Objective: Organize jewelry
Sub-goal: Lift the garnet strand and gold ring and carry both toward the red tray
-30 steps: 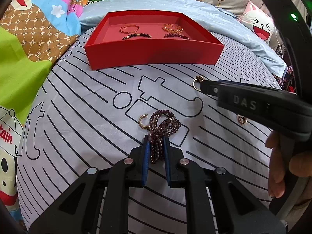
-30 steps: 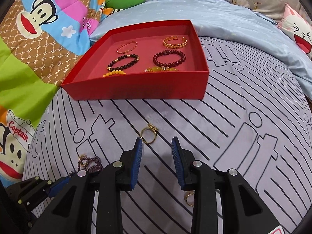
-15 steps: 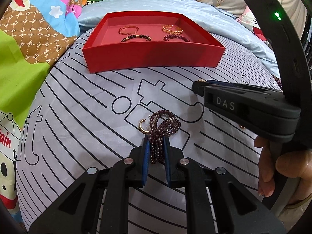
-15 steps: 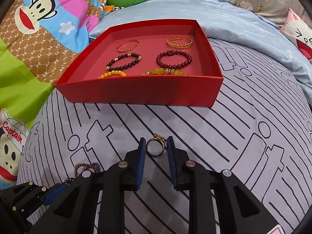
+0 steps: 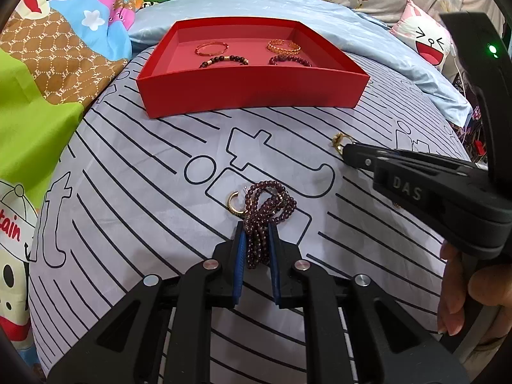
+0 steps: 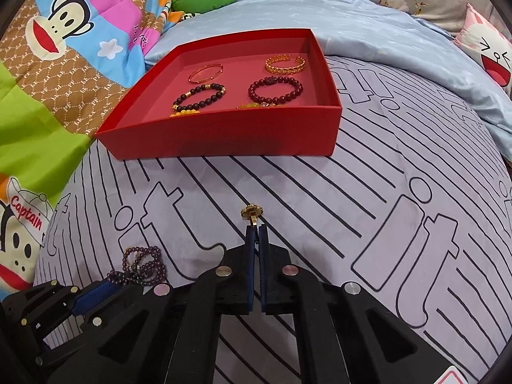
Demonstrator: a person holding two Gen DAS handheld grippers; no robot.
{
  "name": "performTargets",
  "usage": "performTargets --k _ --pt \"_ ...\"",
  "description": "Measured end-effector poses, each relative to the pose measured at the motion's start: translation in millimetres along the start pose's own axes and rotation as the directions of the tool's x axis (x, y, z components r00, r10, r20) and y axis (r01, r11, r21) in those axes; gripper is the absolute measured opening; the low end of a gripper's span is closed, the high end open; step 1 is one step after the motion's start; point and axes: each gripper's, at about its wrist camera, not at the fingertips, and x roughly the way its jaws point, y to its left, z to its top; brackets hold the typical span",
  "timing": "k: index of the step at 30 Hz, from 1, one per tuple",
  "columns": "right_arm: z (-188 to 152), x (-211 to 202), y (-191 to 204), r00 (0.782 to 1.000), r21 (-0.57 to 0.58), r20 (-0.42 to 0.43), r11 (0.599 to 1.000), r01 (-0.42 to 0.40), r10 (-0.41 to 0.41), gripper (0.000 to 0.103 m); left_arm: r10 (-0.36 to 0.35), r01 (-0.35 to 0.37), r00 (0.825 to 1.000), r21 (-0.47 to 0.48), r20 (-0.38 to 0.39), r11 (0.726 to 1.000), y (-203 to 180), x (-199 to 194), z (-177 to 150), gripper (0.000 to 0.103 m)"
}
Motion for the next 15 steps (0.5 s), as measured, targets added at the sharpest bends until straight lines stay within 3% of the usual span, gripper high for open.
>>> performTargets --k 4,10,15 --pt "0.1 -5.5 -1.7 1.0 0.008 0.014 1.0 -0.001 0.0 0.004 0.004 -0.004 1.0 0.0 0.001 1.0 -0.8 -1.8 -3.4 0.013" --pt "2.3 -6.4 -1.2 1.0 0.013 0.024 1.0 0.009 -0.009 0.021 0.001 -0.001 1.0 -0.003 0.002 1.0 -0.5 -2.3 -4.6 0.013" --pt "1.9 -0.4 -1.1 1.0 0.011 0.013 1.0 0.009 -0.01 0.022 0.004 -0.004 1.0 0.003 0.006 1.0 -0.7 -2.7 -5.2 0.013"
